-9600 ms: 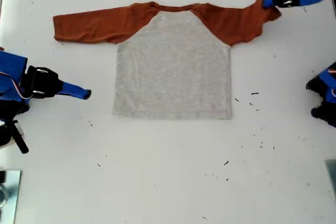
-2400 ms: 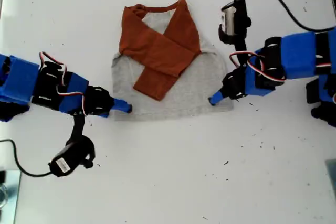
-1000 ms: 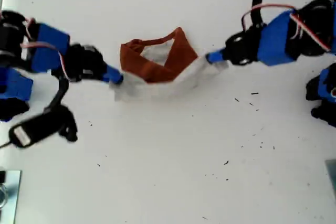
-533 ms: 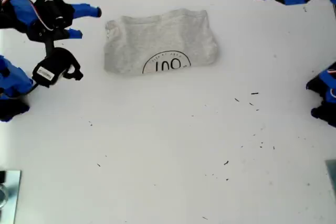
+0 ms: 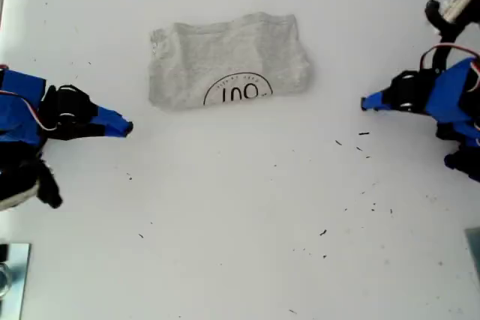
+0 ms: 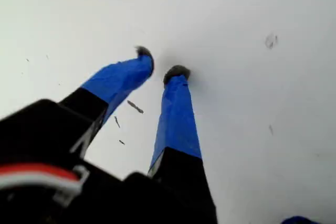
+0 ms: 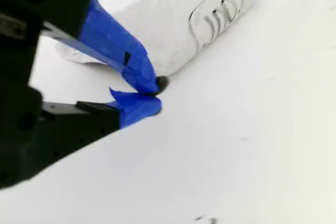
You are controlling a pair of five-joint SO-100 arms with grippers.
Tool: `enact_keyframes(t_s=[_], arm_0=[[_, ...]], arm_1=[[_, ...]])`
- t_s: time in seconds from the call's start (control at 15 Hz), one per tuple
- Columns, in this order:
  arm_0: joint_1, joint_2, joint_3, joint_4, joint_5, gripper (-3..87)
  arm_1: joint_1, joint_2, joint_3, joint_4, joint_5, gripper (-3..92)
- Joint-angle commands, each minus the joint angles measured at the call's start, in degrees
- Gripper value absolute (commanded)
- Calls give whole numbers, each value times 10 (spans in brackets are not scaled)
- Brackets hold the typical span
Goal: Fold t shirt
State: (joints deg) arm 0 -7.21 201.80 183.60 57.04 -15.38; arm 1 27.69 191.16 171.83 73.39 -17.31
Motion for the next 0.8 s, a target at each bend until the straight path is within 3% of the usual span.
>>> enact_keyframes(t_s=[0.0,0.07,0.13,0.2,0.27,0.73], arm_0=[[29,47,23,19,11,-2],[23,47,23,21,31,18],[23,47,23,21,50,97],[25,47,23,21,68,148],[25,47,23,21,70,162],[25,47,23,21,70,164]], arm_1=[[-56,73,60,38,22,39],[-61,84,61,36,25,38],[-53,96,62,35,-45,39],[-47,95,62,35,-183,39],[-48,95,61,35,-271,39],[-48,95,61,36,-282,39]])
